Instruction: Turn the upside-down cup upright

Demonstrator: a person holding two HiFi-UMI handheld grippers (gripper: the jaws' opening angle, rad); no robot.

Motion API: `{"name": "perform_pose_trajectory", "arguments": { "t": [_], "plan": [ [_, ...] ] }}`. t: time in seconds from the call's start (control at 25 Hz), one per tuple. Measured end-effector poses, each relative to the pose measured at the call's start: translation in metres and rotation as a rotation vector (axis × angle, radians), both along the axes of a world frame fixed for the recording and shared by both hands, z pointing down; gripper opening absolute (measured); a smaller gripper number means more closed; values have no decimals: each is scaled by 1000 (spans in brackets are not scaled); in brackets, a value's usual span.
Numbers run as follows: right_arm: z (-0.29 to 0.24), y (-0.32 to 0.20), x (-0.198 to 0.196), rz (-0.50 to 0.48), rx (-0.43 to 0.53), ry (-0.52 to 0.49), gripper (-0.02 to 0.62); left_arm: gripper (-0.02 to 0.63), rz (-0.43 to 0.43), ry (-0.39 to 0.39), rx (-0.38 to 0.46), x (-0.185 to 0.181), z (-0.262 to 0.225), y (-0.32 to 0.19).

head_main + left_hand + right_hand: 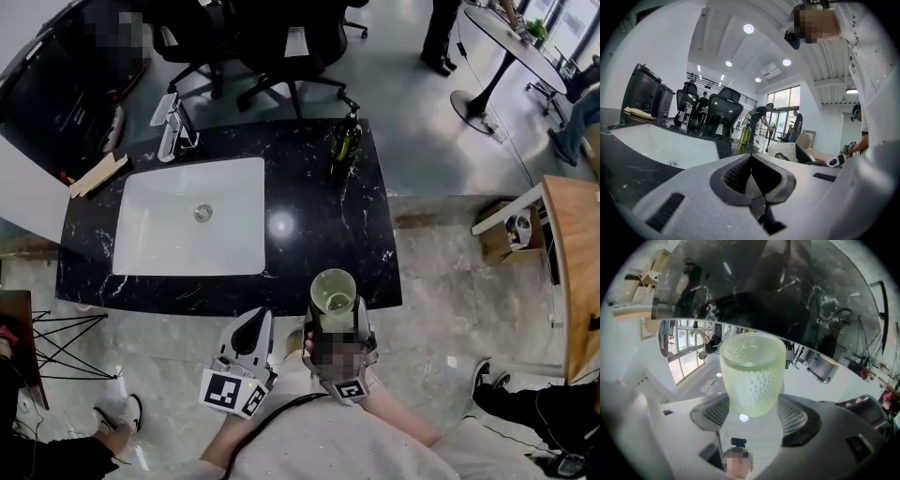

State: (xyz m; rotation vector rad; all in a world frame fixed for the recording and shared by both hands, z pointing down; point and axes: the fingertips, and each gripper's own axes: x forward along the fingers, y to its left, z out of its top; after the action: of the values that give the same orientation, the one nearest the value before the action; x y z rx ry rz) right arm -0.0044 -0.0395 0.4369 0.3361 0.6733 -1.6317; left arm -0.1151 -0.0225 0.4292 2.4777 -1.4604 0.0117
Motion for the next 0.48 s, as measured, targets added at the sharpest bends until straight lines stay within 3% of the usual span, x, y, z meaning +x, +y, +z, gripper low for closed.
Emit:
{"name": "perform_pose_trajectory", "arguments": {
  "t": [0.48],
  "plan": [
    [1, -5, 11, 60, 53, -79, 324, 8, 30, -15, -14, 5, 4, -3]
  ]
}}
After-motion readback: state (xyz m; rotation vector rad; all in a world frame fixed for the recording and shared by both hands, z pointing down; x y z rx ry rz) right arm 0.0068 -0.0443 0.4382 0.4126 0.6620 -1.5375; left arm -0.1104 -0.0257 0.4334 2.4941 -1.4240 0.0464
